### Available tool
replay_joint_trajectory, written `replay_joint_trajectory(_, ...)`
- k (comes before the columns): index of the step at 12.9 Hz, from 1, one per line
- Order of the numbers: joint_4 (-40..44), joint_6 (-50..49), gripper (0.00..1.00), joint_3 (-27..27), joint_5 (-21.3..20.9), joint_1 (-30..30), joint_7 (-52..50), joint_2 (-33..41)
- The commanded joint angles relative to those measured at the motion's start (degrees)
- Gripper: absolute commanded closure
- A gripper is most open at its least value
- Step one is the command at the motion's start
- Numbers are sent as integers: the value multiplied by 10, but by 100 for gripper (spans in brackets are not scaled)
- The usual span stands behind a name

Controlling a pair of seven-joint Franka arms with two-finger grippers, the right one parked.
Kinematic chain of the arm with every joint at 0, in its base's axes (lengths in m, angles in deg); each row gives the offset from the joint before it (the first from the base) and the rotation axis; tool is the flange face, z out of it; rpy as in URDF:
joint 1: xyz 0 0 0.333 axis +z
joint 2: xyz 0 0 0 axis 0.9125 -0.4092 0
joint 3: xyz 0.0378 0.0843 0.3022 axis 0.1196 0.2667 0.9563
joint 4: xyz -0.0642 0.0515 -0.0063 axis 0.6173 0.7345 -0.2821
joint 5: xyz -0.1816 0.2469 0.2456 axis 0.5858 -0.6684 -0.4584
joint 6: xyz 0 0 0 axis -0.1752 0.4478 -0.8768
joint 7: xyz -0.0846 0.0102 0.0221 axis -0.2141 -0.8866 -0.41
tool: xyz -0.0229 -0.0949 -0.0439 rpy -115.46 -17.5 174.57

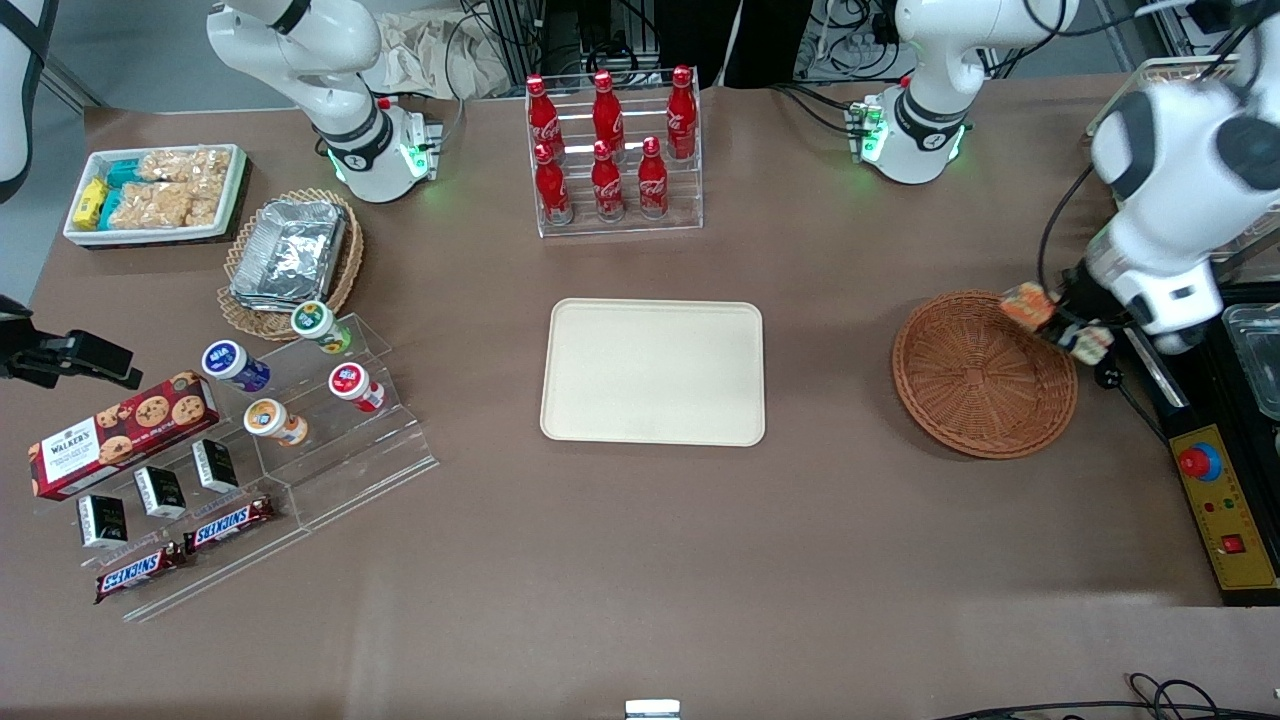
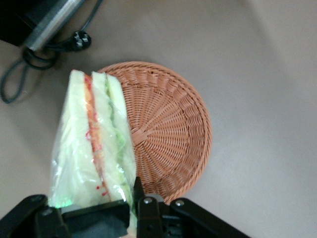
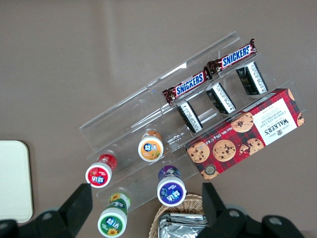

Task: Place sandwich from basket to tray
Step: 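Carry the held sandwich over to the cream tray, then lower the sandwich onto the tray and open the left gripper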

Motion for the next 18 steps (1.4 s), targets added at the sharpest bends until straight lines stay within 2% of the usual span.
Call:
replay_joint_trajectory(1, 157, -165, 100, -22, 11, -3, 73, -12)
replay_joint_trajectory(4, 254, -259, 100, -67, 53, -4, 127, -10)
replay_joint_trajectory(8, 275, -246, 100, -177, 133, -5, 167, -15)
replay_joint_trajectory(11, 233, -130, 100, -273, 160, -6, 174, -51)
replay_joint_trajectory(14, 132, 73, 100, -368, 160, -6, 174, -99)
replay_joint_trajectory(17, 38, 268, 100, -422, 137, -14, 186, -167)
replay_joint_trajectory(18, 24, 310, 100, -422, 106, -24, 189, -198)
